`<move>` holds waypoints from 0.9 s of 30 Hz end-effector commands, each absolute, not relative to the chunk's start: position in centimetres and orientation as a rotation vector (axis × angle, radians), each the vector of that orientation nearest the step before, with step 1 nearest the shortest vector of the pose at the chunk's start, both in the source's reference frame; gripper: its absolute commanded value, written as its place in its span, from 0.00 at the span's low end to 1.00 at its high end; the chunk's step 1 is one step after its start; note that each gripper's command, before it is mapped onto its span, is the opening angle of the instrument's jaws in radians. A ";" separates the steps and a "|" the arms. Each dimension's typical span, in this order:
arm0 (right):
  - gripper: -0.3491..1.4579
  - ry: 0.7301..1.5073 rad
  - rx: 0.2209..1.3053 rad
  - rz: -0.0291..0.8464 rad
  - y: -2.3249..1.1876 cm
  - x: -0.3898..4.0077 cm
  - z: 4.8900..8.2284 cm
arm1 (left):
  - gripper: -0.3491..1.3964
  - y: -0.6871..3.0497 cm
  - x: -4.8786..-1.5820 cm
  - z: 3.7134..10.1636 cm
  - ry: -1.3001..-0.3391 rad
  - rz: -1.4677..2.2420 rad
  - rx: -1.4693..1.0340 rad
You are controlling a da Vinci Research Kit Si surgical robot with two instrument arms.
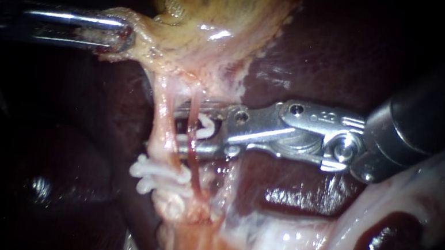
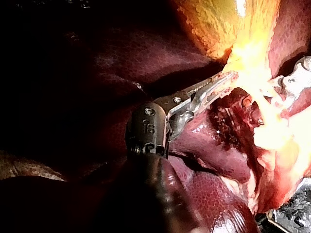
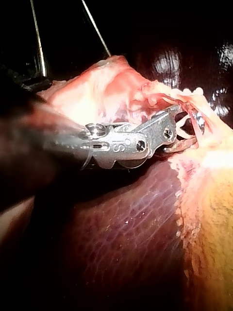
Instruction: Clipping third clip left tube
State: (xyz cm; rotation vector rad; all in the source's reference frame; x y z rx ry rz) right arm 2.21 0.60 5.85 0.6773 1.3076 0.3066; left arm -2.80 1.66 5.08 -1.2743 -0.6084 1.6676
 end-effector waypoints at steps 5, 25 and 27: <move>0.42 1.307 0.674 0.304 0.58 2.22 5.92 | 0.00 1.66 -2.80 5.07 -0.608 1.667 -1.274; 0.47 1.179 0.542 0.217 0.57 1.64 6.16 | 0.00 1.64 -2.80 5.08 -0.607 1.668 -1.274; 0.47 1.164 0.539 0.216 0.58 1.51 6.13 | 0.00 1.64 -2.80 5.08 -0.607 1.668 -1.274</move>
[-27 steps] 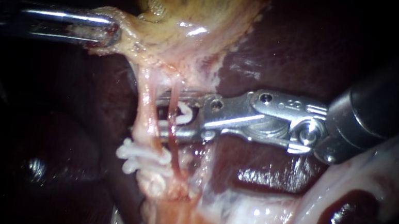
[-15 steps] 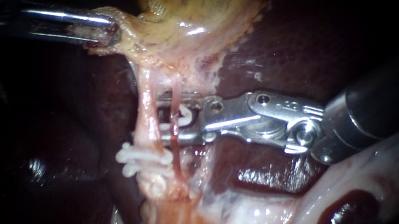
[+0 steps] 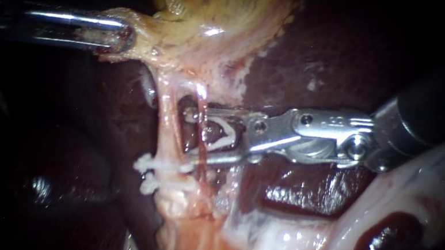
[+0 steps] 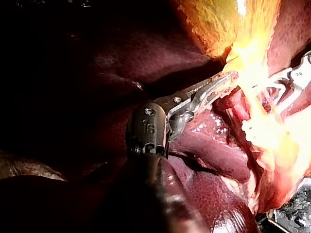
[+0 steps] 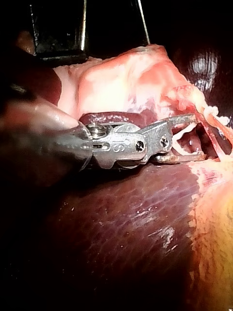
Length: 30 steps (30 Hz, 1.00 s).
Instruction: Clipping third clip left tube
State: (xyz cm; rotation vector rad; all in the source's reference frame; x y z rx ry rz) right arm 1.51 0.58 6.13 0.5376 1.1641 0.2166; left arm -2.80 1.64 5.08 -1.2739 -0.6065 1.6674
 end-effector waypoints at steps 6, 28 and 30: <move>0.47 1.162 0.546 0.225 0.67 1.26 5.99 | 0.00 1.64 -2.80 5.08 -0.607 1.668 -1.274; 0.47 1.267 0.709 0.297 0.42 1.74 5.79 | 0.00 1.64 -2.80 5.06 -0.607 1.667 -1.274; 0.47 1.265 0.713 0.298 0.40 1.78 5.84 | 0.00 1.64 -2.80 5.06 -0.607 1.667 -1.274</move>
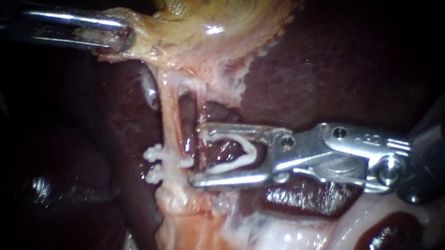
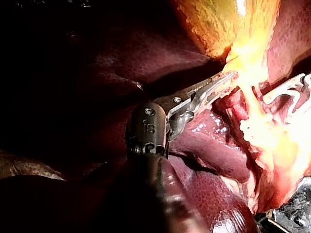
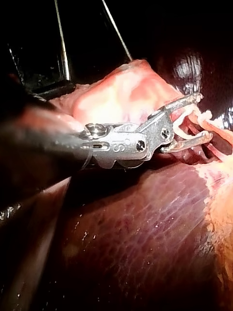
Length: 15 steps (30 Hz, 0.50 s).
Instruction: Clipping third clip left tube
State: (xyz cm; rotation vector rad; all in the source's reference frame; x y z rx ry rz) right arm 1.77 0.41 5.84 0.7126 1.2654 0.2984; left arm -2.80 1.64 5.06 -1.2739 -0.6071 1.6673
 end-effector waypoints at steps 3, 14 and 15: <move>0.47 1.260 0.717 0.305 0.38 1.83 5.94 | 0.00 1.64 -2.80 5.06 -0.606 1.667 -1.274; 0.47 1.243 0.739 0.347 0.38 2.07 6.26 | 0.00 1.63 -2.81 5.05 -0.606 1.667 -1.273; 0.47 1.241 0.741 0.353 0.38 2.12 6.26 | 0.00 1.63 -2.81 5.05 -0.606 1.667 -1.273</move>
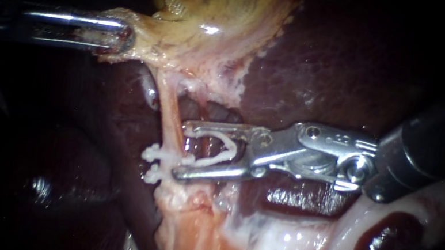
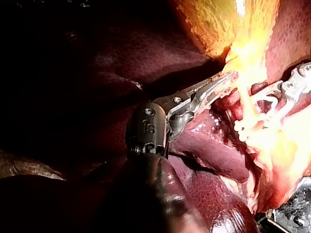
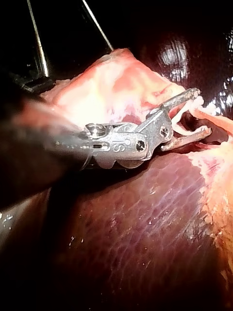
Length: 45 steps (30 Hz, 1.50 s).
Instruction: Clipping third clip left tube
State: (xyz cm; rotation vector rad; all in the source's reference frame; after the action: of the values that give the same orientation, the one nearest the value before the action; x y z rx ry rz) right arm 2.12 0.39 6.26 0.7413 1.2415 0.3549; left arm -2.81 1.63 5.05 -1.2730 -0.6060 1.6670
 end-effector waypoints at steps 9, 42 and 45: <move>0.47 1.240 0.806 0.415 0.45 2.55 6.27 | 0.00 1.63 -2.82 5.05 -0.605 1.667 -1.273; 0.47 1.380 0.792 0.485 0.91 2.61 5.65 | 0.00 1.64 -2.83 5.06 -0.605 1.667 -1.273; 0.47 1.412 0.807 0.487 0.92 2.59 5.52 | 0.00 1.64 -2.82 5.06 -0.606 1.667 -1.273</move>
State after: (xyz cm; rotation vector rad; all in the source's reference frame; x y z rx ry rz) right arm 2.57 0.93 5.48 0.8135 1.4193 0.4848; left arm -2.82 1.63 5.07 -1.2715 -0.6040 1.6665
